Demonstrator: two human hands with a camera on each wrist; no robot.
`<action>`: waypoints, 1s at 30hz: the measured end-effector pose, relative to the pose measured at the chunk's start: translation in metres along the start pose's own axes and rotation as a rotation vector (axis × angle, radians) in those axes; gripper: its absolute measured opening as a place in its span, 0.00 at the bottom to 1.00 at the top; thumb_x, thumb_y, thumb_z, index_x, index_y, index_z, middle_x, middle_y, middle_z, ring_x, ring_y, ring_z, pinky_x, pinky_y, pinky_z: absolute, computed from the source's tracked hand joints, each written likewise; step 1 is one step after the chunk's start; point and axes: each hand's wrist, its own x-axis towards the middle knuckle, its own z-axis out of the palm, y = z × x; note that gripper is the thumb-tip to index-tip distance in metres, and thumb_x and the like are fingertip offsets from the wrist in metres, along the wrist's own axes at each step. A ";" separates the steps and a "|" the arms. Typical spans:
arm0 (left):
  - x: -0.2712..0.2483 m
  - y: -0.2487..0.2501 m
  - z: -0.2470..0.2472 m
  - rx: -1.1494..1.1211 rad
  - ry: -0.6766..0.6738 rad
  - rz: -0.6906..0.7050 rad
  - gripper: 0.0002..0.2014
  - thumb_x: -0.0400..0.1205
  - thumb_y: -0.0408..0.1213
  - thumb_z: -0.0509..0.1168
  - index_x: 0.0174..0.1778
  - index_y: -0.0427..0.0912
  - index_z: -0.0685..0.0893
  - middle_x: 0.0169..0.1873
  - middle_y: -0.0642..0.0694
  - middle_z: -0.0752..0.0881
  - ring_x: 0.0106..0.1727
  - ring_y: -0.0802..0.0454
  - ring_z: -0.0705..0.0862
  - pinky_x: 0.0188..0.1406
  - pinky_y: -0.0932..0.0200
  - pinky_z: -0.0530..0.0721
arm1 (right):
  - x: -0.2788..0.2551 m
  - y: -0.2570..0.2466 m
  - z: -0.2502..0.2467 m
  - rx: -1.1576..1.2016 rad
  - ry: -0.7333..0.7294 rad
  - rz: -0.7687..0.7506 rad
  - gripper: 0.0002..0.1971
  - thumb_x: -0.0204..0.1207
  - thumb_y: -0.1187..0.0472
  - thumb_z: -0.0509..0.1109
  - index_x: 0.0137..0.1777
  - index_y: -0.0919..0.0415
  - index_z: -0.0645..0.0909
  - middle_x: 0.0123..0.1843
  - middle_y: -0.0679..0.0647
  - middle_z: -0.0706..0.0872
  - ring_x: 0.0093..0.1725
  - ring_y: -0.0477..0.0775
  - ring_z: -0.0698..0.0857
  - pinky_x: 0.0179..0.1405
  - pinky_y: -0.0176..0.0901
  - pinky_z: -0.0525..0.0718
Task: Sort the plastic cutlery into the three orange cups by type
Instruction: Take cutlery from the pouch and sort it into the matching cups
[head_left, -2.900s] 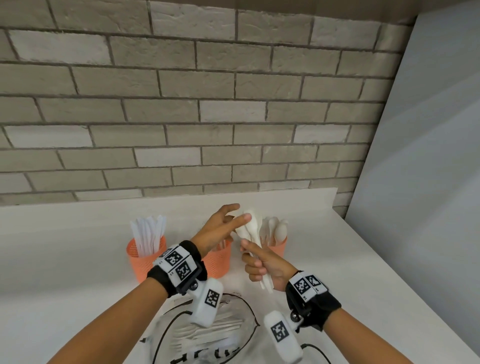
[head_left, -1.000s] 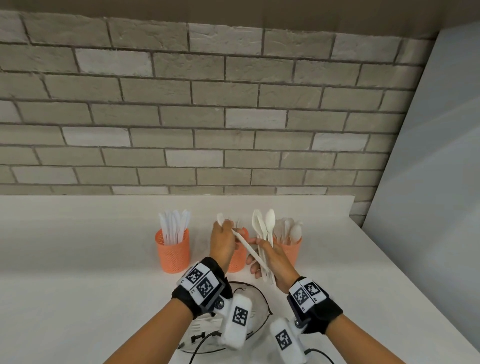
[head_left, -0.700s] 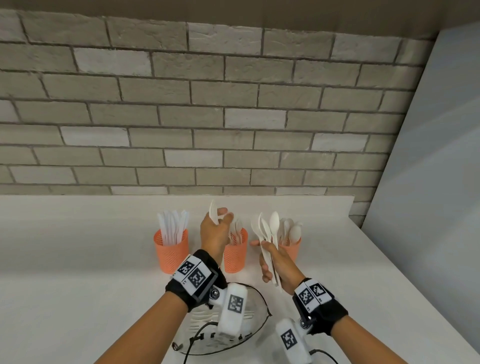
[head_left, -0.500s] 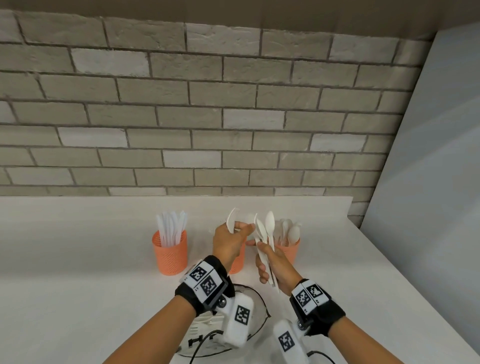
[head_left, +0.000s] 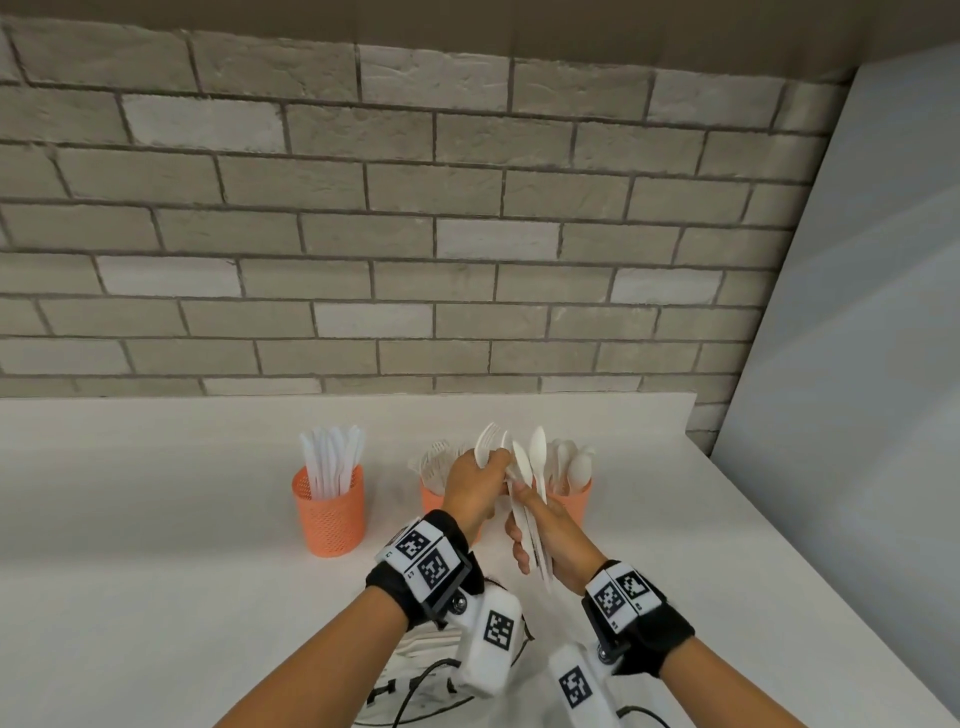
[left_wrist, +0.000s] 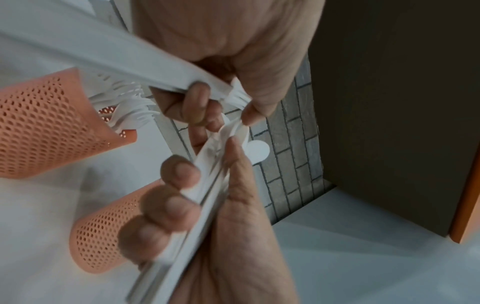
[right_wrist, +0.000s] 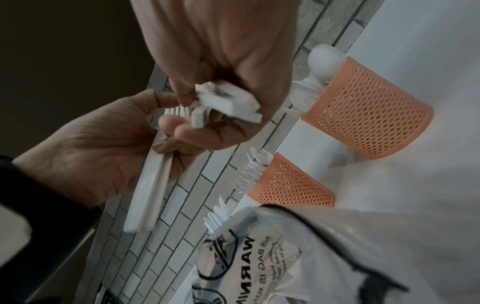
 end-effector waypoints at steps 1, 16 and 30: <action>0.000 0.000 0.001 0.014 -0.001 0.002 0.11 0.80 0.39 0.56 0.46 0.37 0.80 0.35 0.44 0.80 0.29 0.53 0.75 0.16 0.66 0.67 | 0.001 0.001 -0.001 0.006 -0.002 -0.006 0.18 0.83 0.47 0.54 0.64 0.56 0.75 0.23 0.51 0.74 0.15 0.47 0.72 0.14 0.35 0.73; 0.000 -0.014 0.001 -0.033 -0.054 -0.006 0.08 0.86 0.34 0.55 0.43 0.37 0.76 0.21 0.47 0.75 0.18 0.58 0.75 0.22 0.65 0.75 | 0.005 -0.001 -0.025 -0.009 0.237 0.030 0.13 0.84 0.49 0.54 0.52 0.57 0.75 0.22 0.46 0.64 0.14 0.40 0.61 0.11 0.30 0.59; 0.077 0.039 -0.031 -0.146 0.149 0.313 0.08 0.87 0.35 0.53 0.44 0.41 0.74 0.27 0.47 0.72 0.22 0.59 0.73 0.24 0.70 0.77 | 0.002 0.008 -0.071 -0.205 0.468 -0.092 0.13 0.80 0.58 0.65 0.33 0.60 0.76 0.21 0.48 0.69 0.13 0.39 0.65 0.14 0.27 0.63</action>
